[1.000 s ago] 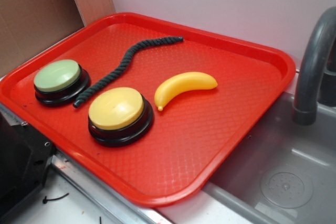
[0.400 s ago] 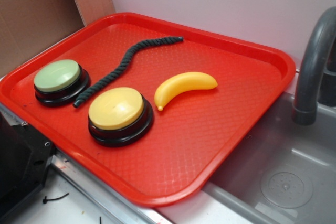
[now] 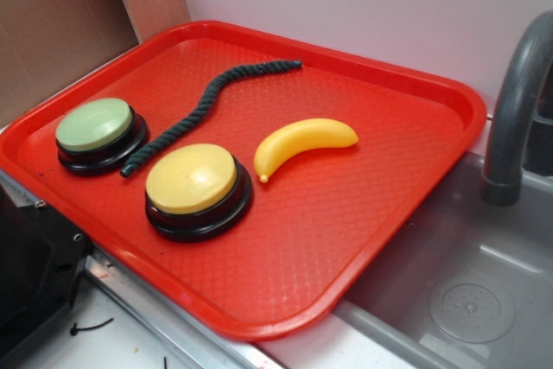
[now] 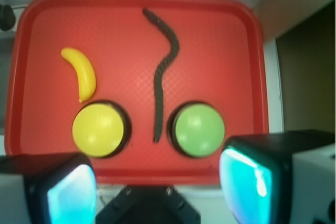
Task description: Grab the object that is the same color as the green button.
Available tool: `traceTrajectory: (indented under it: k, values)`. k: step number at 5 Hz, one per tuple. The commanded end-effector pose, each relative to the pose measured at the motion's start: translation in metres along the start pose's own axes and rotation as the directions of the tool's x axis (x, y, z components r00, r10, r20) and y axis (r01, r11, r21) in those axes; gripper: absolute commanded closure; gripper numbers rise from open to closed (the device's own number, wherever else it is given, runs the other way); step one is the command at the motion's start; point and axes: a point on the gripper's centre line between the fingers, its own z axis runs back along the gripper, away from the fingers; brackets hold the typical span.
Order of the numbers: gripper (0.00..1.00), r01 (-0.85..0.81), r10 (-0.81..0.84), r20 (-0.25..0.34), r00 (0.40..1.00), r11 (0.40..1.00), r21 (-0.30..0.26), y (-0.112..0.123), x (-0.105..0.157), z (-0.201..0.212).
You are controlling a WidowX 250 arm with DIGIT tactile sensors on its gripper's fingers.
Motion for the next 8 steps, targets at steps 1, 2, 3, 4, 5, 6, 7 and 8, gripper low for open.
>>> traceTrajectory:
  k: [1, 2, 3, 4, 5, 6, 7, 8]
  values:
    - [0.00, -0.059, 0.057, 0.077, 0.995, 0.998, 0.017, 0.035, 0.057, -0.055]
    - [0.00, -0.157, 0.156, 0.013, 0.988, 0.986, 0.054, 0.047, 0.078, -0.087]
    - [0.00, -0.203, 0.206, -0.033, 0.978, 0.977, 0.070, 0.047, 0.093, -0.116]
    - [0.00, -0.226, 0.234, -0.094, 0.968, 0.970, 0.092, 0.047, 0.099, -0.149]
    - [0.00, -0.215, 0.221, -0.146, 0.964, 0.975, 0.060, 0.043, 0.101, -0.175]
    - [0.00, -0.200, 0.200, -0.204, 0.958, 0.980, 0.023, 0.031, 0.096, -0.198]
    - [0.00, -0.216, 0.216, -0.231, 0.949, 0.976, 0.024, 0.024, 0.088, -0.212]
    - [0.00, -0.229, 0.234, -0.252, 0.939, 0.972, 0.051, 0.023, 0.082, -0.220]
